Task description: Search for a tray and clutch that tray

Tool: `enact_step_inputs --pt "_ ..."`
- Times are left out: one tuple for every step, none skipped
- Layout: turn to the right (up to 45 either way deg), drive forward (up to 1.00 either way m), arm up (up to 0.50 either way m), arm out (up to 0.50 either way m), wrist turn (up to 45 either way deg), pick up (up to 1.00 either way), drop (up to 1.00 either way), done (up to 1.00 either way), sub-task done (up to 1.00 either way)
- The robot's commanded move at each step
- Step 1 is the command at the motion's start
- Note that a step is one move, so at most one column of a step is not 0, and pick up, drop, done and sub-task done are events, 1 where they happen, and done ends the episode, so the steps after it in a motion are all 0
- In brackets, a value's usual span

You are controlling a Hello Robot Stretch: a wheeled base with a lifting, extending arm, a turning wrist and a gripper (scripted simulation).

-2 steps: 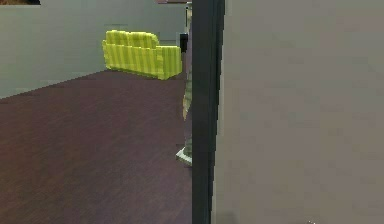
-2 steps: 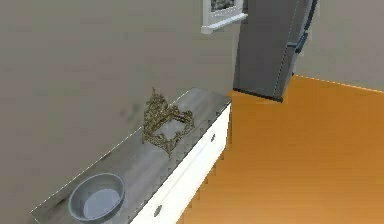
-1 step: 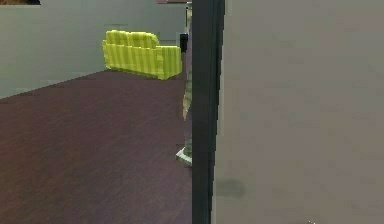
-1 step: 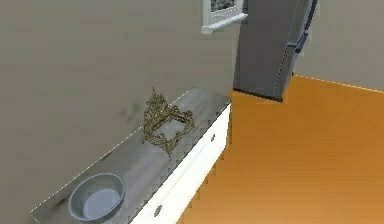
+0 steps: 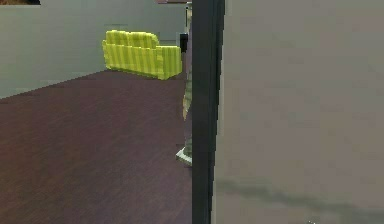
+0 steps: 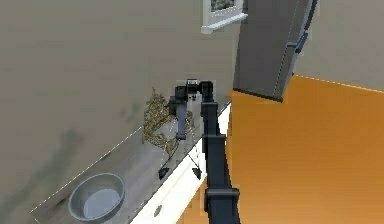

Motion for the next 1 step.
enact_step_inputs --pt "0.0 0.0 0.0 0.0 45.0 0.0 0.0 0.0 0.0"
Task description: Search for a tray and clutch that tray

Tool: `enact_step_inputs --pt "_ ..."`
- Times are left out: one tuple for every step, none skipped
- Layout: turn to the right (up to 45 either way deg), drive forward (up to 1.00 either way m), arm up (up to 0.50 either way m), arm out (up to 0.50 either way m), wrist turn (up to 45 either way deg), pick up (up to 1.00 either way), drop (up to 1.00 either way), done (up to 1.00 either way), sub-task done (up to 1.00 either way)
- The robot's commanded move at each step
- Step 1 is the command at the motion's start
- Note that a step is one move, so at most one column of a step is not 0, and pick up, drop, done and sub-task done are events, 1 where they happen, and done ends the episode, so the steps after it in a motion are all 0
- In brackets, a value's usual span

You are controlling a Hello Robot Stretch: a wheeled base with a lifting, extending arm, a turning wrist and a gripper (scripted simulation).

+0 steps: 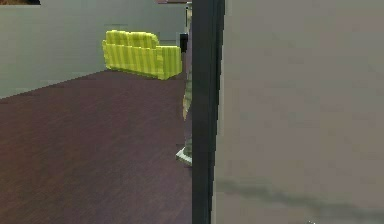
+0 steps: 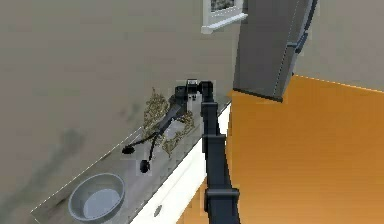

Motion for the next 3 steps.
enact_step_inputs --pt "0.0 0.0 0.0 0.0 45.0 0.0 0.0 0.0 0.0" --pt "0.0 0.0 0.0 0.0 45.0 0.0 0.0 0.0 0.0" --pt "0.0 0.0 0.0 0.0 18.0 0.0 0.0 0.0 0.0"
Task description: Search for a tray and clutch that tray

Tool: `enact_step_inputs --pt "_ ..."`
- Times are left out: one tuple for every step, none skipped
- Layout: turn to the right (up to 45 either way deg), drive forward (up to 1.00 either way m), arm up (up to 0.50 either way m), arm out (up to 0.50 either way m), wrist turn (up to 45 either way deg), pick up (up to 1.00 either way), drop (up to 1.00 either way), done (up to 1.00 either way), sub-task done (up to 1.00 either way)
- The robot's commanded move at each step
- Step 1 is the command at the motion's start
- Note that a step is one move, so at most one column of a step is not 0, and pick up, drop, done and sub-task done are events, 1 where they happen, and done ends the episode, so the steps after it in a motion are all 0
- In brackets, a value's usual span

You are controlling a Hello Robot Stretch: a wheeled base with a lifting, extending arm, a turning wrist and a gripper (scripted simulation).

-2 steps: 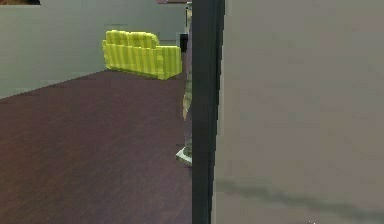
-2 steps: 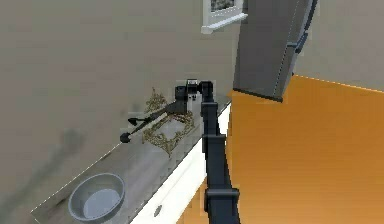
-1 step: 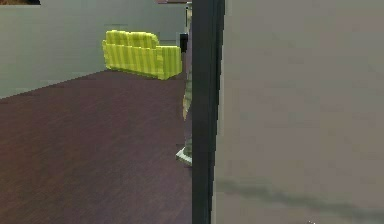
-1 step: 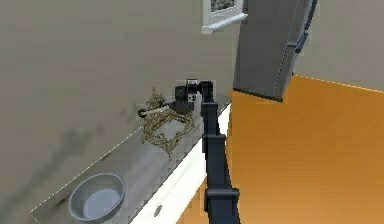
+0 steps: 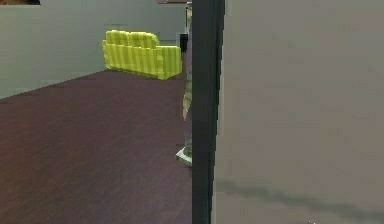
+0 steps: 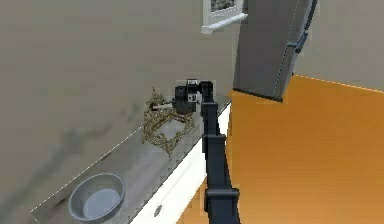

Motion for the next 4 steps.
enact_step_inputs --pt "0.0 0.0 -0.3 0.0 0.0 0.0 0.0 0.0 0.0" --pt "0.0 0.0 0.0 0.0 0.0 1.0 0.0 0.0 0.0" --pt "0.0 0.0 0.1 0.0 0.0 0.0 0.0 0.0 0.0" --pt "0.0 0.0 0.0 0.0 0.0 0.0 0.0 1.0 0.0"
